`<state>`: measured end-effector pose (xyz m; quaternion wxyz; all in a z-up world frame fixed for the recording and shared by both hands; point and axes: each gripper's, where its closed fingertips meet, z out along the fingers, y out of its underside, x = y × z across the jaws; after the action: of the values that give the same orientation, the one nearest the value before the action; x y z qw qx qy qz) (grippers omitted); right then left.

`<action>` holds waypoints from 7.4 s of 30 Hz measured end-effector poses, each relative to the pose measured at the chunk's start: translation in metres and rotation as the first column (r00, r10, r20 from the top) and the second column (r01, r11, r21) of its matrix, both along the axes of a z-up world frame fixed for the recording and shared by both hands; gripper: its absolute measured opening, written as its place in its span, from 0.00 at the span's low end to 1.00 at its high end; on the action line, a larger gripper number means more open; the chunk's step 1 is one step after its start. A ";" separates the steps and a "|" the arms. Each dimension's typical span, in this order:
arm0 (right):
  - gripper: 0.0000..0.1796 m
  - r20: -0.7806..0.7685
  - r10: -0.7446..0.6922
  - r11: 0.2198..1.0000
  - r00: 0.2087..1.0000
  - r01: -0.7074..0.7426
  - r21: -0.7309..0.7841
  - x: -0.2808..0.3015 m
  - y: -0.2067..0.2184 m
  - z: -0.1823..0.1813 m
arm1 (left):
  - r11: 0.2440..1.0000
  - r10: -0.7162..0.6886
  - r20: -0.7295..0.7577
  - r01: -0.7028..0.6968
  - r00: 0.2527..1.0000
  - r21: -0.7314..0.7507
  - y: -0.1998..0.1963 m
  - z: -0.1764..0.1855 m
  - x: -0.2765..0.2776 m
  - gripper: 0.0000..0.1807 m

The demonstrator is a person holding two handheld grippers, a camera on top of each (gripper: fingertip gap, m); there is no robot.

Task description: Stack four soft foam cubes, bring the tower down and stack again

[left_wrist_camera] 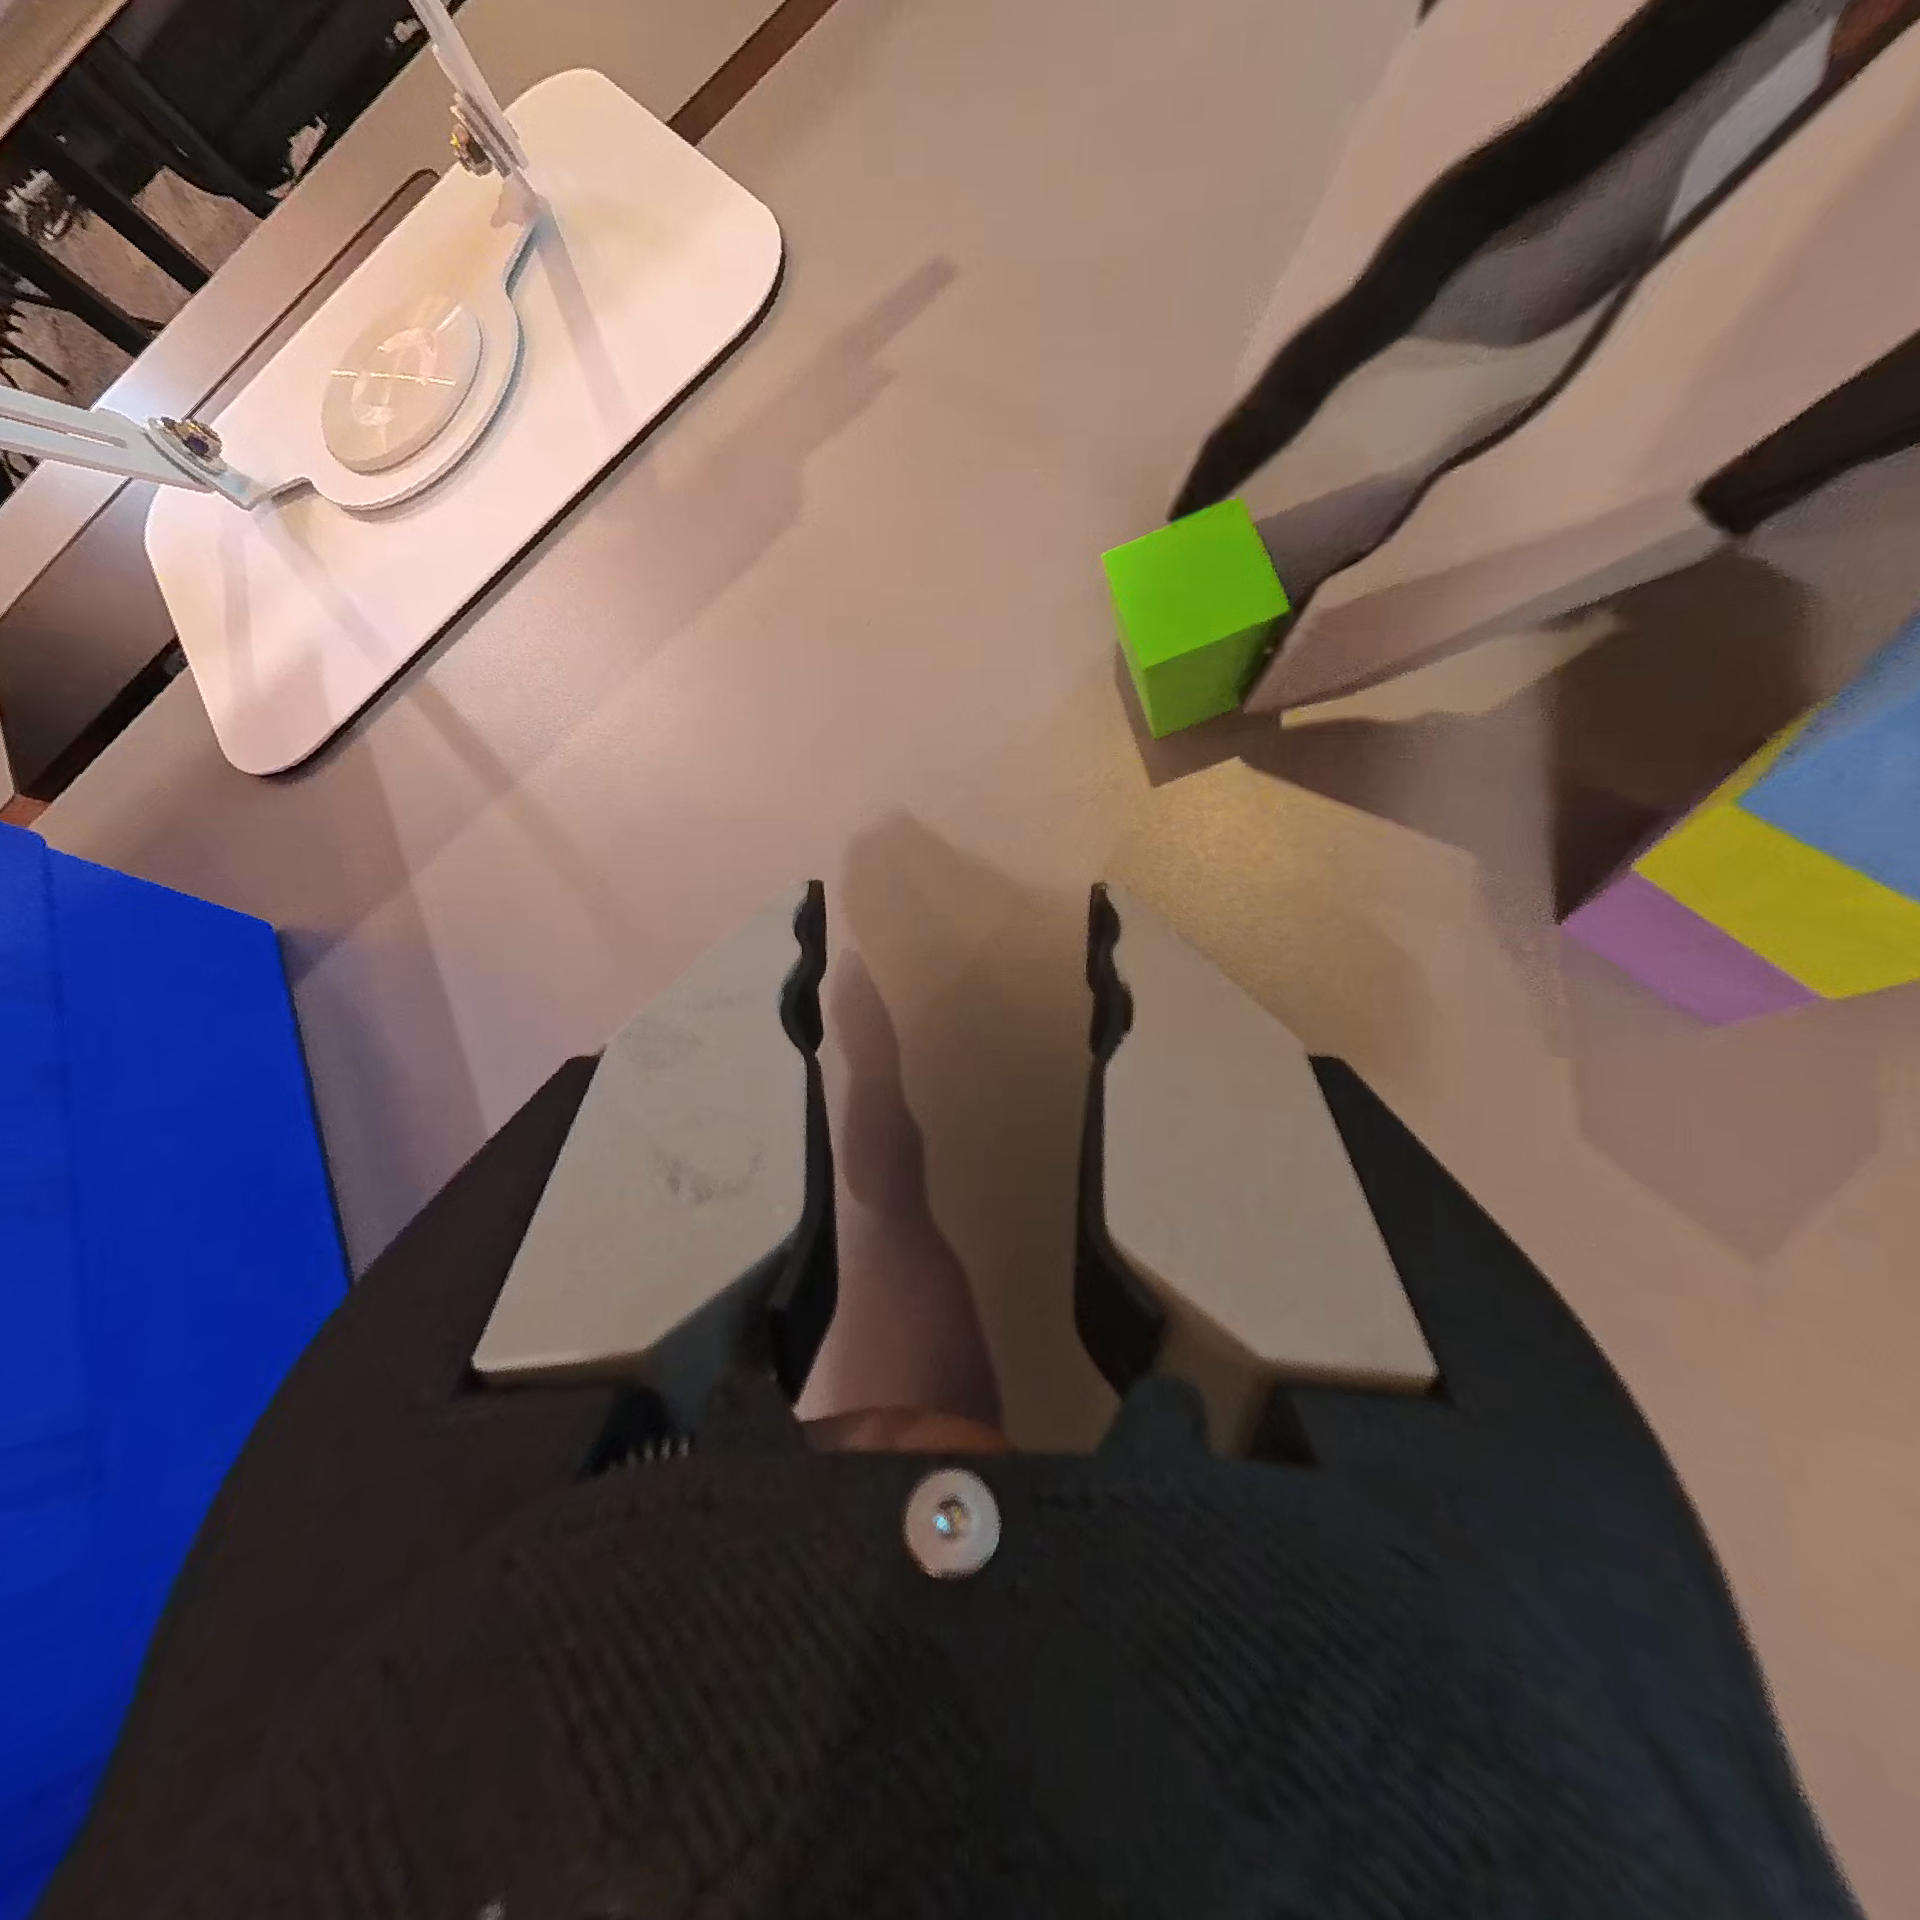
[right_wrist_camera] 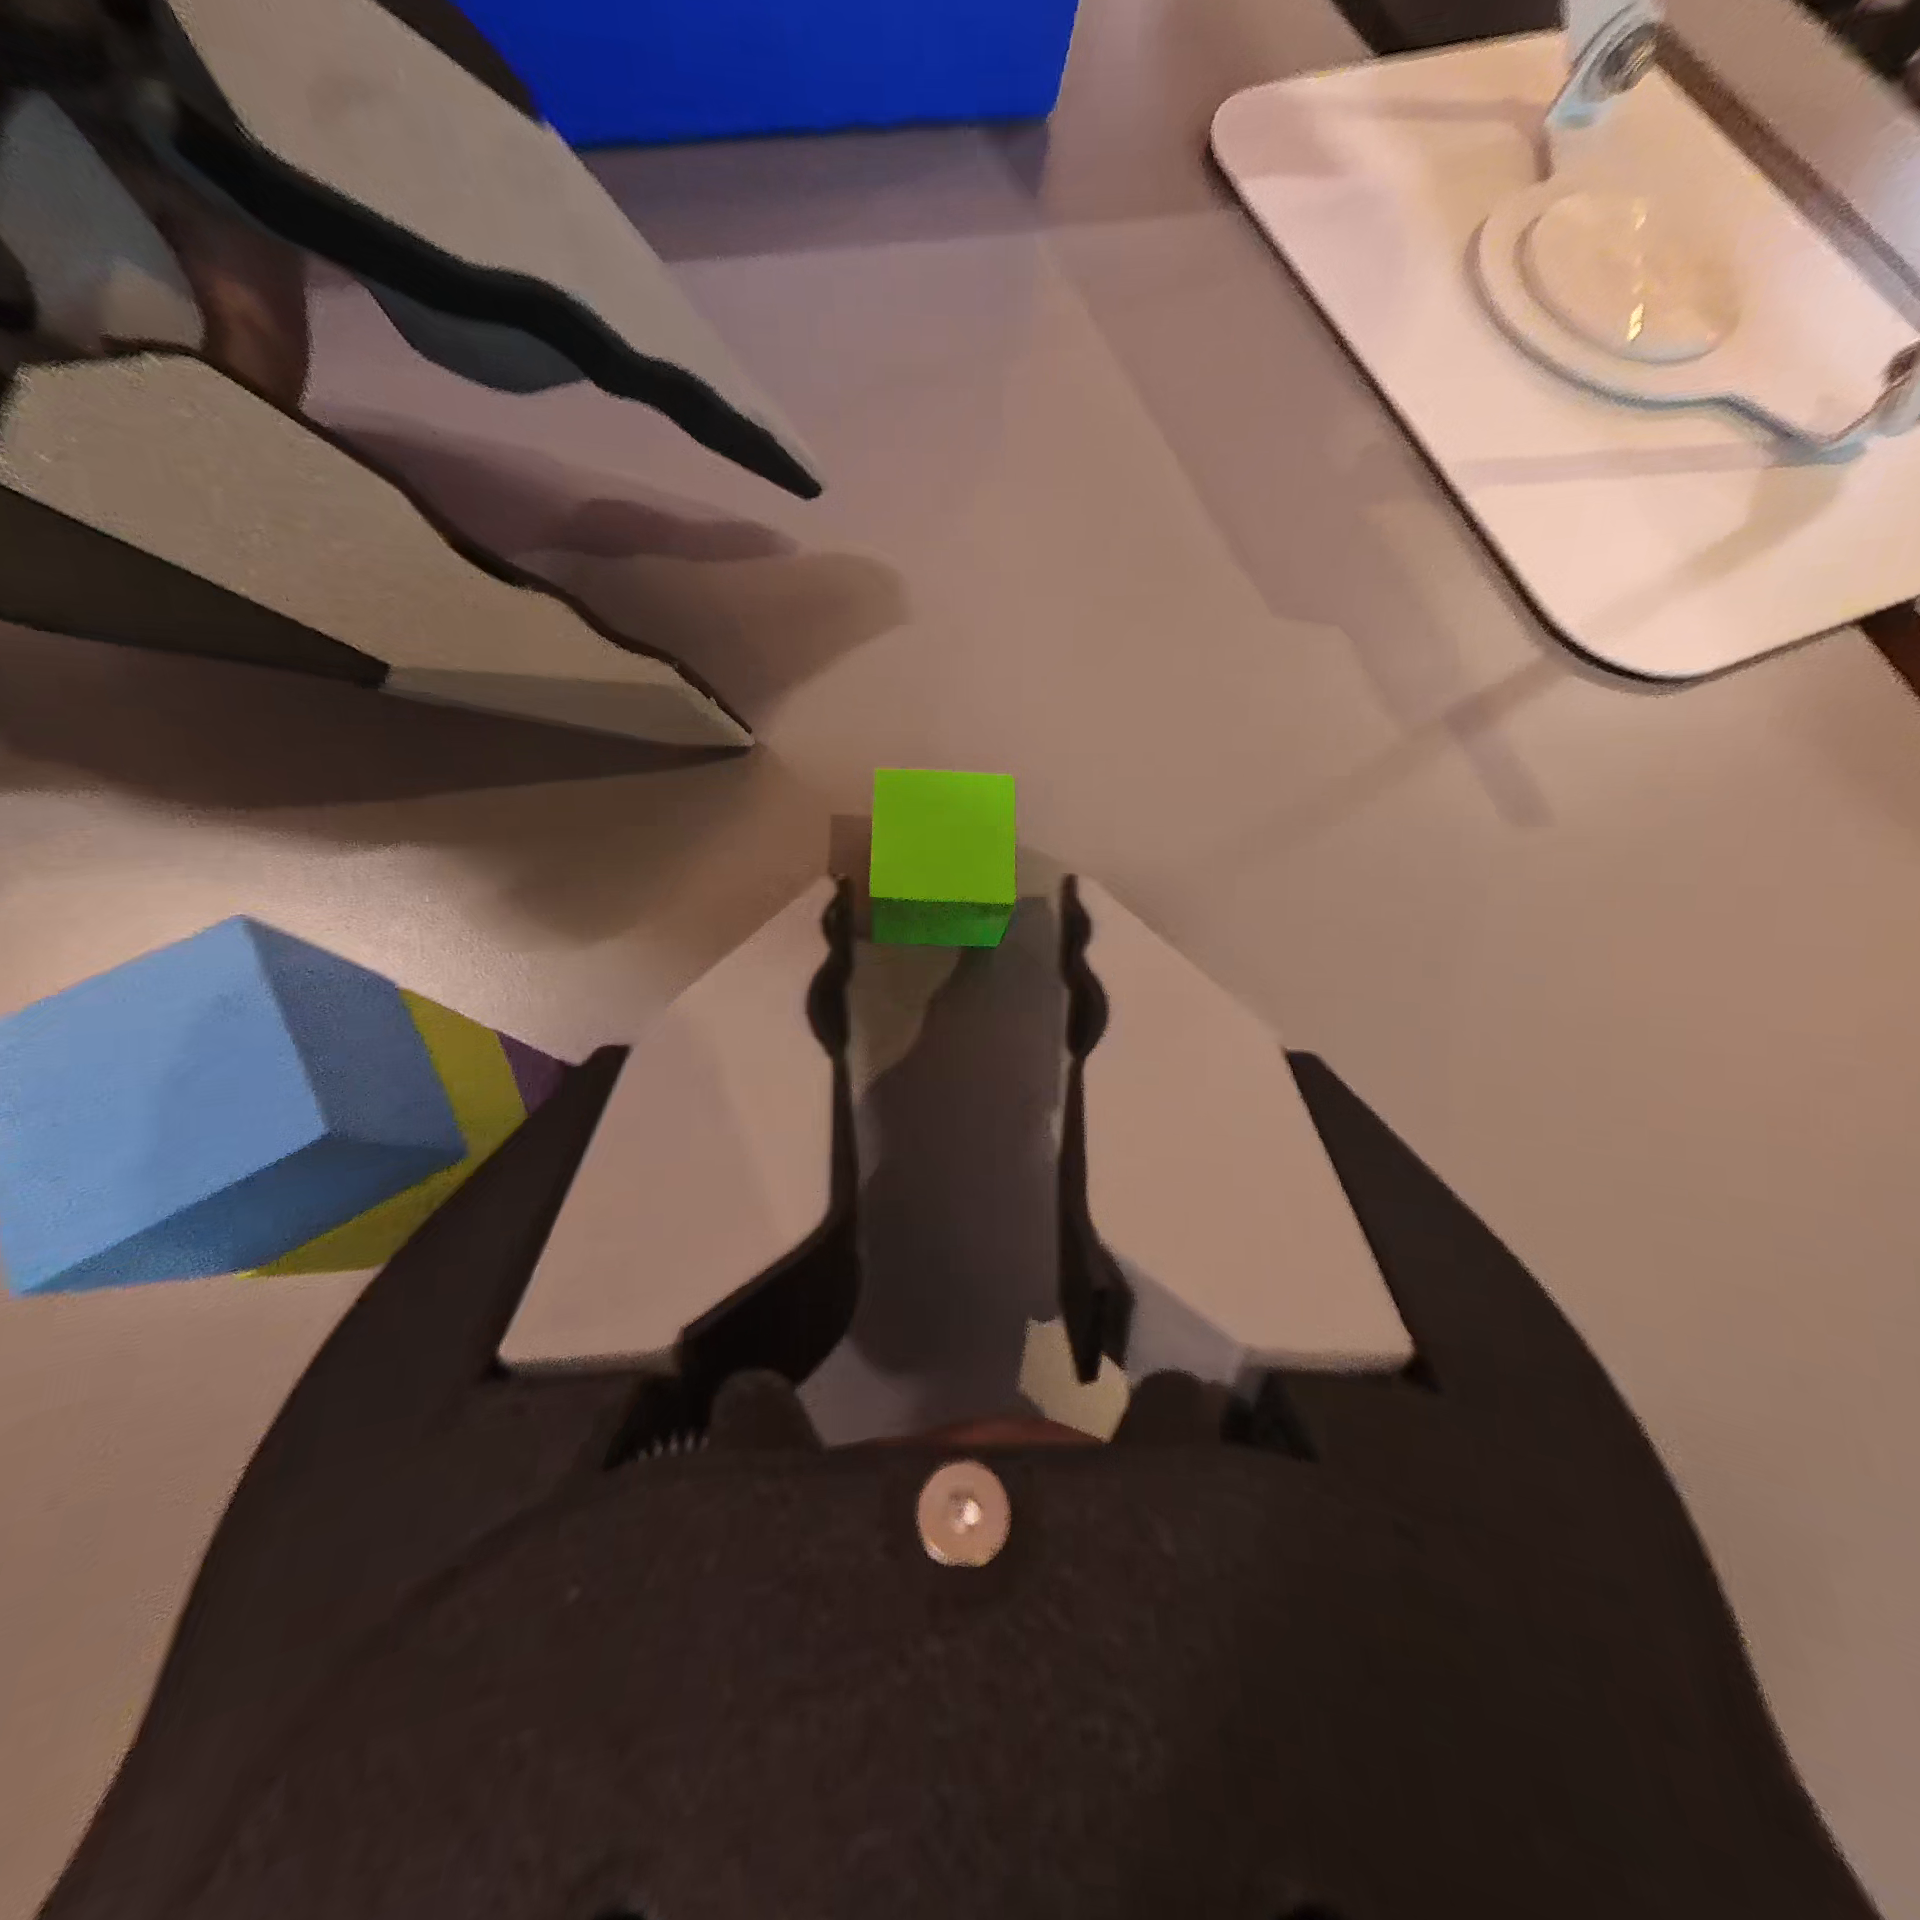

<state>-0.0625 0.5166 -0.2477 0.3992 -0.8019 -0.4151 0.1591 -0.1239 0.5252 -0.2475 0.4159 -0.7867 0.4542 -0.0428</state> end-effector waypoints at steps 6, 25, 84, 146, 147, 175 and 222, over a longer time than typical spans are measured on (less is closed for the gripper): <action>0.13 -0.018 0.022 0.999 1.000 -0.021 0.041 0.004 -0.003 0.012 | 1.000 -0.002 -0.005 0.002 1.000 0.005 0.000 0.000 0.000 0.26; 0.13 -0.144 0.394 0.918 0.908 -0.382 0.108 -0.004 -0.093 0.082 | 1.000 -0.003 -0.008 0.004 1.000 0.016 0.000 0.000 0.000 0.27; 0.14 -0.034 0.434 0.895 0.900 -0.426 0.133 -0.006 -0.093 0.074 | 1.000 -0.005 -0.014 0.006 1.000 0.020 -0.001 0.000 0.001 0.25; 0.10 0.305 0.507 0.823 0.806 -0.558 0.105 -0.038 -0.147 0.016 | 1.000 0.008 0.037 -0.009 0.999 0.007 -0.003 -0.002 0.004 0.20; 0.12 0.309 0.512 0.819 0.802 -0.564 0.104 -0.038 -0.149 0.017 | 1.000 0.010 0.041 -0.010 0.999 0.005 -0.003 -0.002 0.004 0.20; 0.15 0.085 0.200 0.977 0.976 -0.205 0.058 0.018 -0.044 0.001 | 1.000 0.014 0.048 -0.014 0.999 -0.003 -0.003 -0.002 0.003 0.20; 0.14 0.022 0.476 0.878 0.879 -0.476 0.040 -0.005 -0.089 0.076 | 1.000 0.007 0.038 -0.007 0.999 0.006 -0.003 -0.001 0.003 0.21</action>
<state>-0.0671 0.4273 -0.1718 0.3630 -0.6673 -0.6051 0.2385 -0.1211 0.5227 -0.2489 0.4269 -0.7860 0.4438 -0.0548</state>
